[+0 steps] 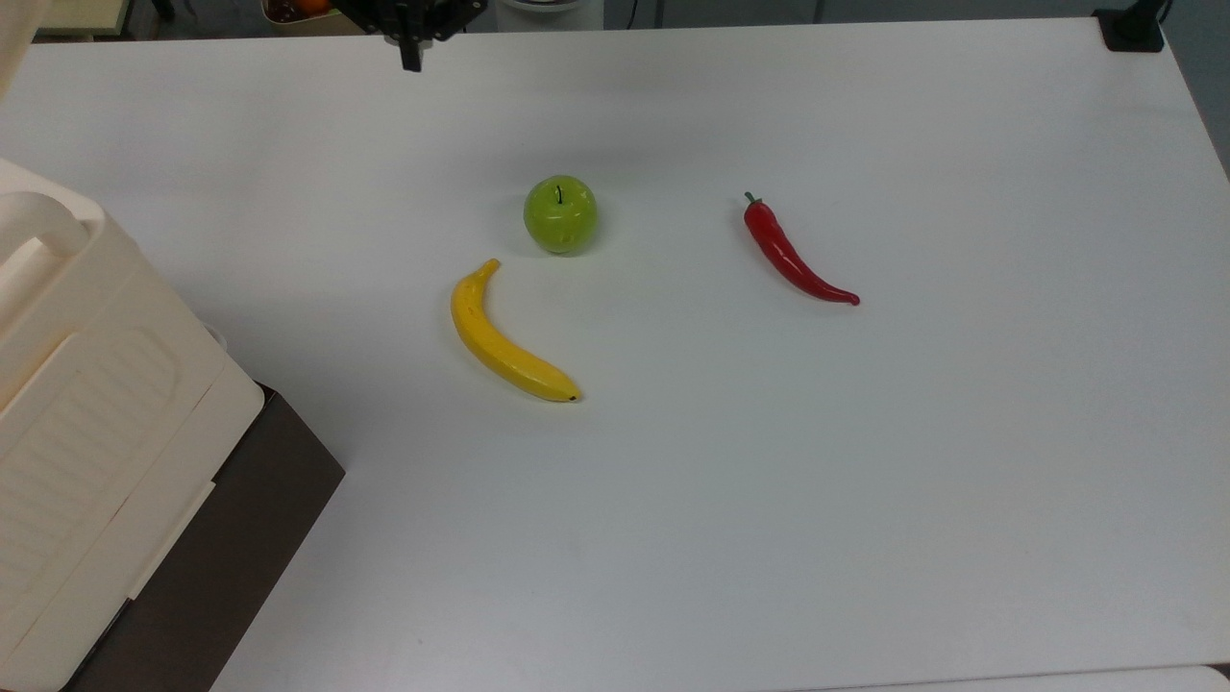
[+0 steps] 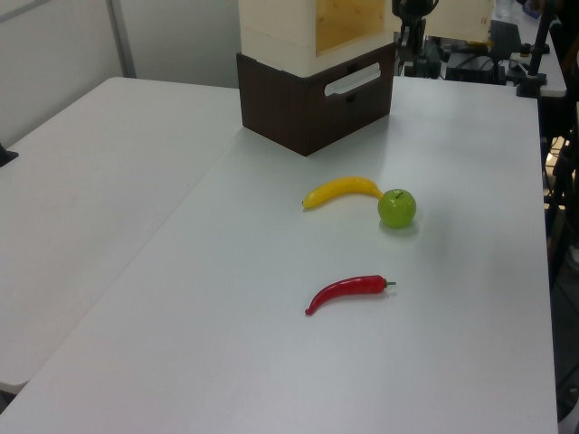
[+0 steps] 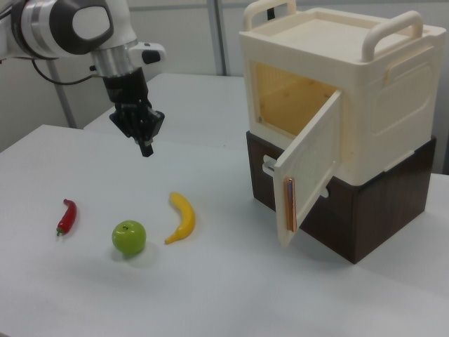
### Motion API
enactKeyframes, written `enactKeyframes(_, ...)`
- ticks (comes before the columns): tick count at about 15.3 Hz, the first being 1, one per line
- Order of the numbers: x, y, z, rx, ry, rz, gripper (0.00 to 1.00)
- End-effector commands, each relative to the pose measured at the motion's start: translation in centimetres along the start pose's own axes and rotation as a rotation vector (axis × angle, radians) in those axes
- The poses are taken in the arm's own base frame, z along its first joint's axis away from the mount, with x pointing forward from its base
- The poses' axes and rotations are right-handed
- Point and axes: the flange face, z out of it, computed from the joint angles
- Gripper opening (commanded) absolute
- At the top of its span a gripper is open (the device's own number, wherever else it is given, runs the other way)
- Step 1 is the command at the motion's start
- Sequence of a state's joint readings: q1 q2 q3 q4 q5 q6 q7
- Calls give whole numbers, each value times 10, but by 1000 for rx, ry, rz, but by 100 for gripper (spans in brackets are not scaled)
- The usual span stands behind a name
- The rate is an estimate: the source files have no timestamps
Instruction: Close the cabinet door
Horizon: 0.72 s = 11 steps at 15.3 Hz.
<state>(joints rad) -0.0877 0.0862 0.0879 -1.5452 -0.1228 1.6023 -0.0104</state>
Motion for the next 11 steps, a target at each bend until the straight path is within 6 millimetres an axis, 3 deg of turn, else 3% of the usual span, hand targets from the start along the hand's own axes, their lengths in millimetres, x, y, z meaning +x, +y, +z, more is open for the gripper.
enactKeyframes(1,-6,39,-24,18,39,45,0)
enactKeyframes(7,-20,143,-81,-17,218,203,0)
enactKeyframes(11,-31,198,-97,-60,344,294,0)
